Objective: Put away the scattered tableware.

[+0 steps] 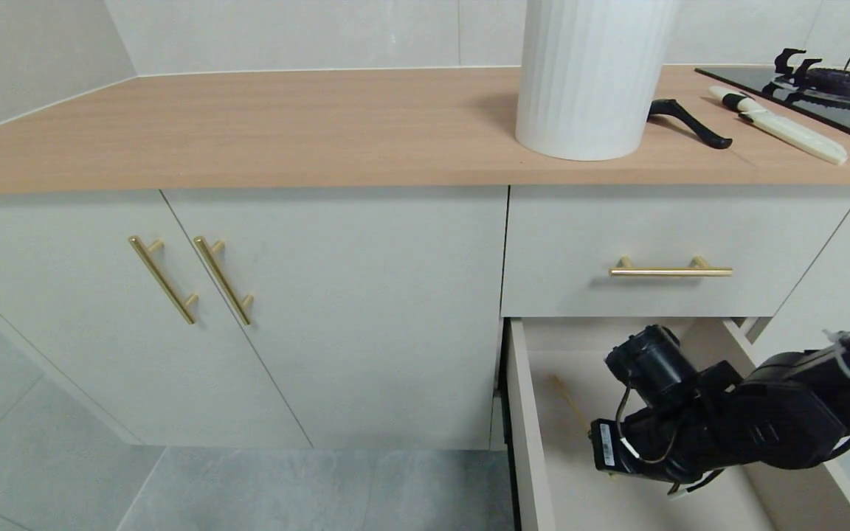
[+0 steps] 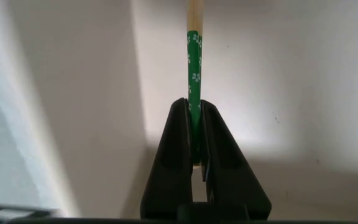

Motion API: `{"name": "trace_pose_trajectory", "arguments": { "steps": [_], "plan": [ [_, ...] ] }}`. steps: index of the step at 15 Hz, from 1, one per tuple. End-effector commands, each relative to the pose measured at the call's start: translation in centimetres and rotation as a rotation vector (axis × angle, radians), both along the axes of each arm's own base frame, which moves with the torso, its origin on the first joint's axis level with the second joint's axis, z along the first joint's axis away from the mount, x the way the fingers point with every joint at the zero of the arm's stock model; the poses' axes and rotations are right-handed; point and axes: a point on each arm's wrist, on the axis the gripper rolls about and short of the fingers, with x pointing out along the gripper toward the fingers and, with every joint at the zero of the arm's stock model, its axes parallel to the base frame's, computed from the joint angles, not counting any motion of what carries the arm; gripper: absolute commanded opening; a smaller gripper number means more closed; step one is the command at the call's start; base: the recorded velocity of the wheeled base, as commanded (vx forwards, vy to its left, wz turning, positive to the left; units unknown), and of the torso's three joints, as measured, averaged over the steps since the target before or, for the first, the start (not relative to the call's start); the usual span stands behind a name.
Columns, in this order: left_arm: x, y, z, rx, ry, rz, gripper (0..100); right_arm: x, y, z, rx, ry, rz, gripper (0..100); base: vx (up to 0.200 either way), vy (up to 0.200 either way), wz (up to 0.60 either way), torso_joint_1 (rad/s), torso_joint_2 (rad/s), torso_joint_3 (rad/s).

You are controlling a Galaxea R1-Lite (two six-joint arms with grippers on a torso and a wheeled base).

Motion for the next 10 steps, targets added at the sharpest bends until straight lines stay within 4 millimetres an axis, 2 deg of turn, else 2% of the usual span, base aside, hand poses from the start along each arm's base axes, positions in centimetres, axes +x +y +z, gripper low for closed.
{"name": "trace_pose_trajectory", "arguments": {
  "steps": [1, 6, 10],
  "plan": [
    [0.0, 0.0, 0.0, 0.000, 0.001, 0.001, 100, 0.0, 0.2, -3.9, -0.052, 0.066, 0.002, 0, 0.000, 0.000, 0.00, 0.000, 0.00, 0.000],
    [0.0, 0.0, 0.0, 0.000, 0.001, 0.001, 100, -0.1, 0.8, -6.0, -0.101, 0.093, 0.011, 0, 0.000, 0.000, 0.00, 0.000, 0.00, 0.000],
    [0.0, 0.0, 0.0, 0.000, 0.001, 0.001, 100, 0.1, 0.9, -6.5, -0.111, 0.070, 0.001, 0, 0.000, 0.000, 0.00, 0.000, 0.00, 0.000]
  ]
}}
